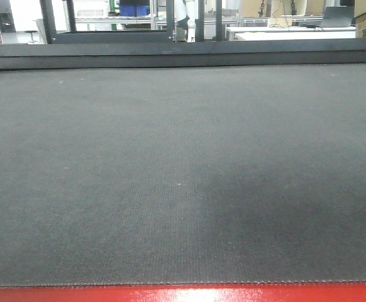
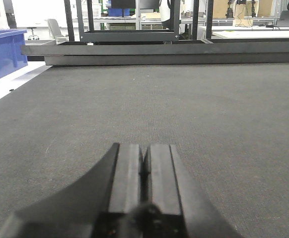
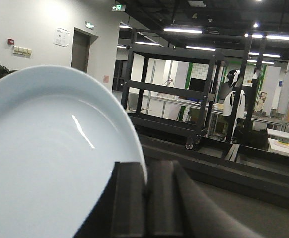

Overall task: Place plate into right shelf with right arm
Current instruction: 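Hold the plate raised in the right gripper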

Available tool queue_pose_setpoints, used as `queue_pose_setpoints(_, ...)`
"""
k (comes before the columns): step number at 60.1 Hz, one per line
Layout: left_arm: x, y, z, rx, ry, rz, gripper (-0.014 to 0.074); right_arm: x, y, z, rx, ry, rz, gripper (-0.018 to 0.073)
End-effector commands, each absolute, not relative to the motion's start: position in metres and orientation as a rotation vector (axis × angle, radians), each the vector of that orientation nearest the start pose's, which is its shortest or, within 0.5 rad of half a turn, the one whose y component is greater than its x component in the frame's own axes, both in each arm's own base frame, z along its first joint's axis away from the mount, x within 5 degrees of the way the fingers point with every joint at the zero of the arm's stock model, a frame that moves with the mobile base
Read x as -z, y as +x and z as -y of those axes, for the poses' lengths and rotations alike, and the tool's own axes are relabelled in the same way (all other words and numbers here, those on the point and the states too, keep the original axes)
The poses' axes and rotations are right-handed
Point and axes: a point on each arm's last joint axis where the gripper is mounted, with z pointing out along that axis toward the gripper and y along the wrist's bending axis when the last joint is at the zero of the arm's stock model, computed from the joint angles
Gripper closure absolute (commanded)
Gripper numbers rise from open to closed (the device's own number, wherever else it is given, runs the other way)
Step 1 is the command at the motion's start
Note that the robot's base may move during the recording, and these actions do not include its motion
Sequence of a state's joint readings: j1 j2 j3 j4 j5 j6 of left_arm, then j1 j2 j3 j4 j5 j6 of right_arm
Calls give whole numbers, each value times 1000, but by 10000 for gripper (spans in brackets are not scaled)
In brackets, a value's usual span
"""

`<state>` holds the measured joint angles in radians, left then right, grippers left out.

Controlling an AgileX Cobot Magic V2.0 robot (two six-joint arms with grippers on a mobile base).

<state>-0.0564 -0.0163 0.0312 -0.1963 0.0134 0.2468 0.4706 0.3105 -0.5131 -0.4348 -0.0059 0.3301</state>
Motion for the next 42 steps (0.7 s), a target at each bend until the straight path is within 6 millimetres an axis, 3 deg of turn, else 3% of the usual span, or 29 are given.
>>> queue_pose_setpoints(1, -208, 55, 2, -1, 62, -1422, 643, -381, 51, -30, -330, -375, -1115, 505)
queue_pose_setpoints(42, -208, 55, 2, -1, 62, -1422, 643, -381, 51, -30, -329, -375, -1116, 505)
